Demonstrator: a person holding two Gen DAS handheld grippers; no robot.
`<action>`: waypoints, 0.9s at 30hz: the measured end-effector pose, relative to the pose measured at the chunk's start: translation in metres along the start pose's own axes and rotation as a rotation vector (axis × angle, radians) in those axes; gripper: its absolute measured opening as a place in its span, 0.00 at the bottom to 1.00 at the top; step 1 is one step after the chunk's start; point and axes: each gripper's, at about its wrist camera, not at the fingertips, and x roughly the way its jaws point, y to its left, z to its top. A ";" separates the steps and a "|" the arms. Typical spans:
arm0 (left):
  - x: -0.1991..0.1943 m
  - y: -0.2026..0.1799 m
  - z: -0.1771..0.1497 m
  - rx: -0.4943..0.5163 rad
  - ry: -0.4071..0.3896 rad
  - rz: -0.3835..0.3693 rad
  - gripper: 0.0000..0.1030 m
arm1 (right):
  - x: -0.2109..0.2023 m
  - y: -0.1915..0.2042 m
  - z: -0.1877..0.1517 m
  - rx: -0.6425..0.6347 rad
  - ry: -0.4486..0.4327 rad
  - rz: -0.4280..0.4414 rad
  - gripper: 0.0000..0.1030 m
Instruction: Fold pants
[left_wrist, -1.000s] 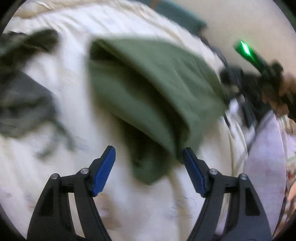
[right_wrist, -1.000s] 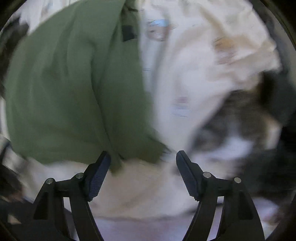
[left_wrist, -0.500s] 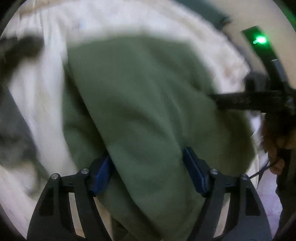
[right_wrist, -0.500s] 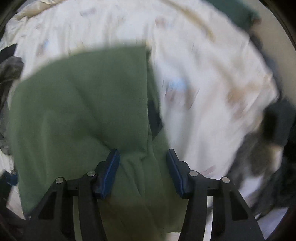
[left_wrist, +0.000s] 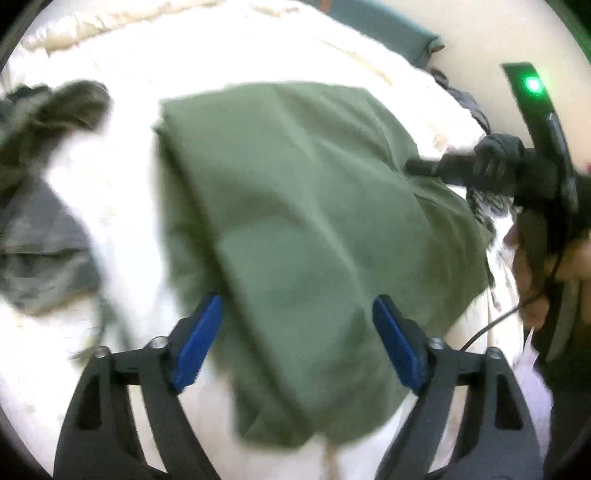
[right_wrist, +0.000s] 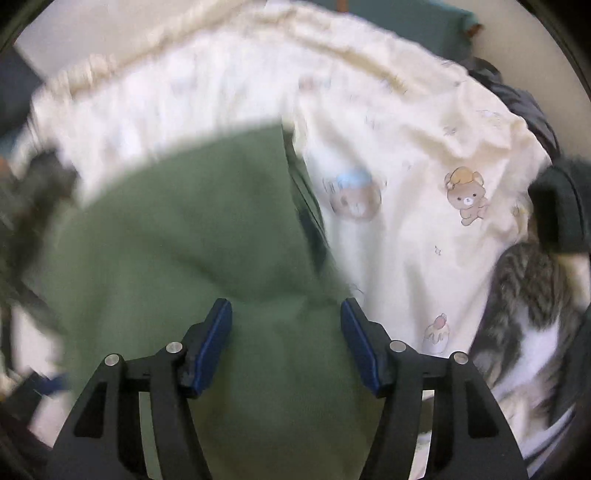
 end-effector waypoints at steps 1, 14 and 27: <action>-0.020 0.007 -0.007 0.013 -0.037 0.023 0.82 | -0.014 0.005 0.001 0.011 -0.033 0.025 0.68; -0.255 0.126 -0.097 -0.061 -0.428 0.296 0.85 | -0.182 0.192 -0.067 -0.164 -0.427 0.322 1.00; -0.370 0.230 -0.255 -0.248 -0.485 0.461 1.00 | -0.215 0.318 -0.236 -0.268 -0.440 0.313 1.00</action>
